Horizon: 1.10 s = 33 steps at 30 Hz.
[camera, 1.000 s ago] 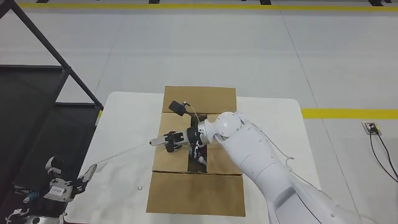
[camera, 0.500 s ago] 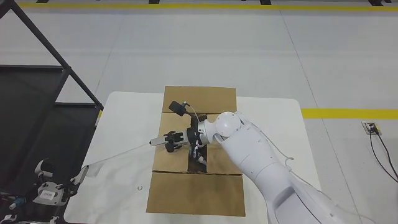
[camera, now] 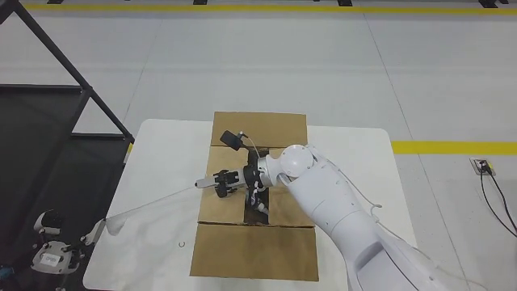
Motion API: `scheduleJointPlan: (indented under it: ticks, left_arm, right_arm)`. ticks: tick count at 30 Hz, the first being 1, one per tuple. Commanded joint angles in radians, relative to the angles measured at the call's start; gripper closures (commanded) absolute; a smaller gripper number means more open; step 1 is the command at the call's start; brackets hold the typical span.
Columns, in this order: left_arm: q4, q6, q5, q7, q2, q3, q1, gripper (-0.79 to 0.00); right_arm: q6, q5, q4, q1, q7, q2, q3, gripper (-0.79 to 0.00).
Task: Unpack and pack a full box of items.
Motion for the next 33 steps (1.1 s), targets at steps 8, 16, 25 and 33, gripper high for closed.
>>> scheduleJointPlan:
  ticks: [8, 16, 25, 33]
  left_arm:
    - [-0.001, 0.018, -0.020, 0.005, 0.000, -0.012, 0.006, -0.785]
    - [-0.004, 0.019, -0.038, 0.006, 0.001, -0.026, 0.012, -0.785]
    - [0.003, -0.004, 0.170, -0.112, 0.009, 0.074, -0.008, -0.785]
    - [0.105, 0.190, 0.397, -0.245, 0.004, 0.260, -0.155, -0.785]
  right_arm:
    - [0.006, -0.006, 0.004, 0.000, 0.001, 0.000, 0.012, -0.785]
    - [0.010, -0.012, 0.004, 0.000, 0.004, -0.001, 0.021, -0.785]
    - [-0.046, -0.014, -0.008, 0.006, -0.003, 0.003, 0.038, -0.785]
    - [-0.089, -0.016, -0.017, 0.010, -0.008, 0.014, 0.056, -0.785]
